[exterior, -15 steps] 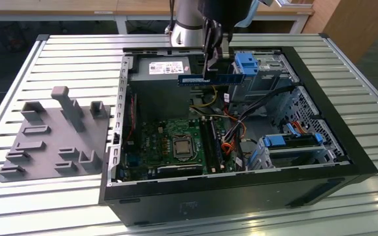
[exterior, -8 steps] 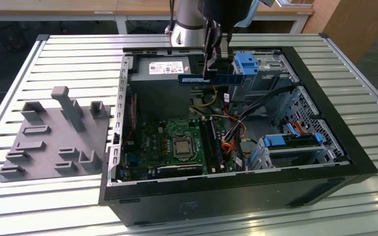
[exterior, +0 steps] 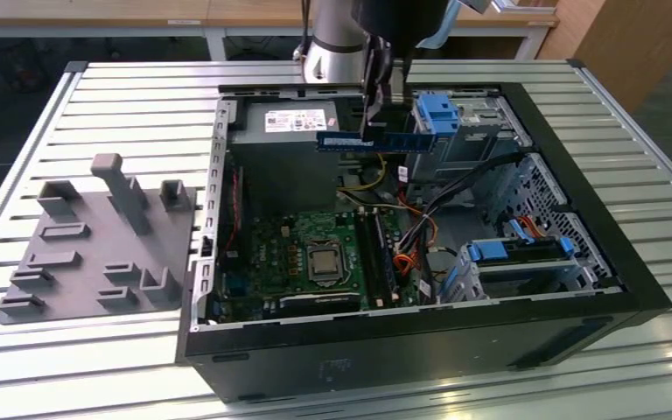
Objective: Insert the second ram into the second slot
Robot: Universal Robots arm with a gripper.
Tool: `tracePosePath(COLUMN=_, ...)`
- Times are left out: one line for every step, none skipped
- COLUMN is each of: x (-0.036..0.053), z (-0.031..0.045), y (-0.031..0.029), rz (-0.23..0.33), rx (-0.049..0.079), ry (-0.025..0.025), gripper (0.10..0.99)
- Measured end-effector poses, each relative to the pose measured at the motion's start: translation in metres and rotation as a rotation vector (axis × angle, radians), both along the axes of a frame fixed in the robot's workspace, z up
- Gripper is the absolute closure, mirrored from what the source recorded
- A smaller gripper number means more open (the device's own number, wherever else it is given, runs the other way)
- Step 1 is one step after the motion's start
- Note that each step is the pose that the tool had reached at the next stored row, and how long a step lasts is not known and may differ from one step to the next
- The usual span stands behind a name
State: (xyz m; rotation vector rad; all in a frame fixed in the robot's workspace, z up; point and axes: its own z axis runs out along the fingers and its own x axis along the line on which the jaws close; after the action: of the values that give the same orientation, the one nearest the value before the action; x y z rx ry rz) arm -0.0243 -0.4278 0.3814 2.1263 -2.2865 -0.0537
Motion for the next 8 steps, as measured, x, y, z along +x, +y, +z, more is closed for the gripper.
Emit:
tracePosePath(x=0.0, z=0.0, y=0.0, rz=-0.004, rx=0.0, ry=0.0, gripper=0.973)
tracePosePath(x=0.0, z=0.0, y=0.0, rz=-0.009, rx=0.0, ry=0.0, gripper=0.973)
tracePosePath(x=0.0, z=0.0, y=0.0, rz=-0.013, rx=0.0, ry=0.0, gripper=0.973)
tracePosePath(x=0.0, z=0.0, y=0.0, rz=-0.018, rx=0.0, ry=0.0, gripper=0.973)
tracePosePath(x=0.0, z=0.0, y=0.0, rz=-0.022, rx=0.0, ry=0.0, gripper=0.973)
tracePosePath(x=0.0, z=0.0, y=0.0, rz=-0.027, rx=0.0, ry=0.0, gripper=0.973)
tracePosePath(x=0.0, z=0.0, y=0.0, rz=-0.031, rx=0.0, ry=0.0, gripper=0.973)
tracePosePath(x=0.0, z=0.0, y=0.0, rz=-0.036, rx=0.0, ry=0.0, gripper=0.973)
